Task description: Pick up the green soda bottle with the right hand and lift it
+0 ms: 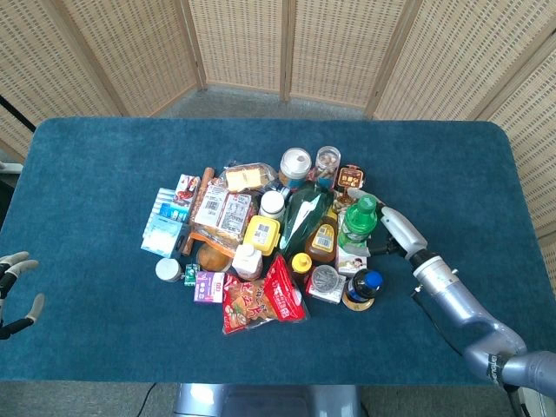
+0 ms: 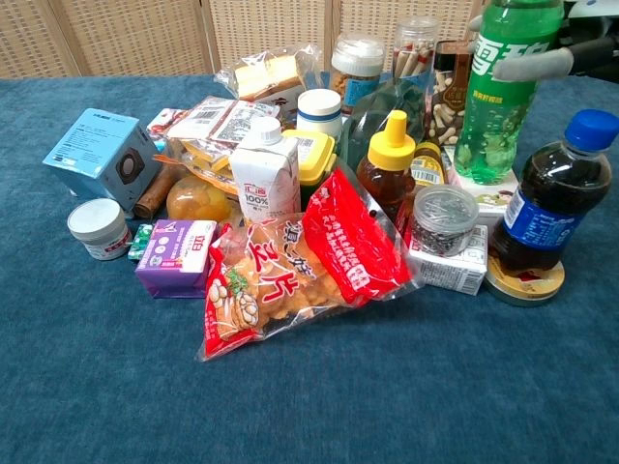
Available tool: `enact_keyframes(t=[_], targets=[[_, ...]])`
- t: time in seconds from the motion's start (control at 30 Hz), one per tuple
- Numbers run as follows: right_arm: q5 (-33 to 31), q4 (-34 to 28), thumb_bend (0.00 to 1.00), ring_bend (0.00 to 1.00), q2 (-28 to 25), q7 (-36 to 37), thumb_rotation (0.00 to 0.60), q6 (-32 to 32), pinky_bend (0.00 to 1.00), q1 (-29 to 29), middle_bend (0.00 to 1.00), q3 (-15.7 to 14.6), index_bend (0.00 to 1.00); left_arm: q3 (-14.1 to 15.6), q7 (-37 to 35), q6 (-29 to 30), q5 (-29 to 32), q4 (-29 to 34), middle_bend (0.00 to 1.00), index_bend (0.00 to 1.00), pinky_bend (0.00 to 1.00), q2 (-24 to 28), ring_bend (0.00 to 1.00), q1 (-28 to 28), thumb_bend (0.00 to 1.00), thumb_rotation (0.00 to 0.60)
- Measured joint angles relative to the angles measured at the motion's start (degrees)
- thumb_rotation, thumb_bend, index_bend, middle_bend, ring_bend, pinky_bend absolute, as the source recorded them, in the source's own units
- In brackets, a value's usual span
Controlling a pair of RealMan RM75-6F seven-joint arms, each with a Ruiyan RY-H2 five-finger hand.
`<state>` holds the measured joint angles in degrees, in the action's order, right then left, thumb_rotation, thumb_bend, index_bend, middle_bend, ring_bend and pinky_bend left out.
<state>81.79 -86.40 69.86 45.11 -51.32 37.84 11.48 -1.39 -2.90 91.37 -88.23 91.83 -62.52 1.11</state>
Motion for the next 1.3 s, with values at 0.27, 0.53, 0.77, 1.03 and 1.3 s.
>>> enact_keyframes(t=[0.27,0.53,0.77,1.03,1.3], targets=[[-7.48,2.1,0.26,0.96,3.58,-3.56,0.6,0.4,0.64,0.91,0.84,2.8,0.4,-0.08,-0.86,0.25,0.62,-0.87,0.25,0.27,0.0,-0.22,0.22,-0.6,0.45,0.486],[-14.04,3.31,0.33,1.0,4.9,-4.89,0.6,-3.94,0.85,-2.0,1.0,6.62,0.61,-0.36,-1.31,-0.14,0.98,-1.43,0.25,0.28,0.0,-0.59,0.22,-0.58,0.45,0.484],[-13.63,0.18,0.33,1.0,2.22,-4.36,0.6,-7.17,0.85,-4.67,1.0,7.76,0.62,-0.6,-0.82,-1.02,0.6,-1.37,0.25,0.28,0.0,-1.05,0.22,0.2,0.45,0.483],[-12.25,-5.72,0.33,1.0,-3.24,-4.26,0.6,-9.93,0.85,-6.22,1.0,10.66,0.62,-0.56,-0.4,-1.1,-0.04,-0.76,0.25,0.28,0.0,-1.1,0.22,0.45,0.45,0.486],[-12.03,-10.84,0.33,1.0,-7.12,-3.61,0.6,-11.44,0.85,-6.63,1.0,13.96,0.61,-0.61,-0.56,-0.33,-0.41,-0.62,0.25,0.28,0.0,-0.81,0.22,0.18,0.45,0.486]])
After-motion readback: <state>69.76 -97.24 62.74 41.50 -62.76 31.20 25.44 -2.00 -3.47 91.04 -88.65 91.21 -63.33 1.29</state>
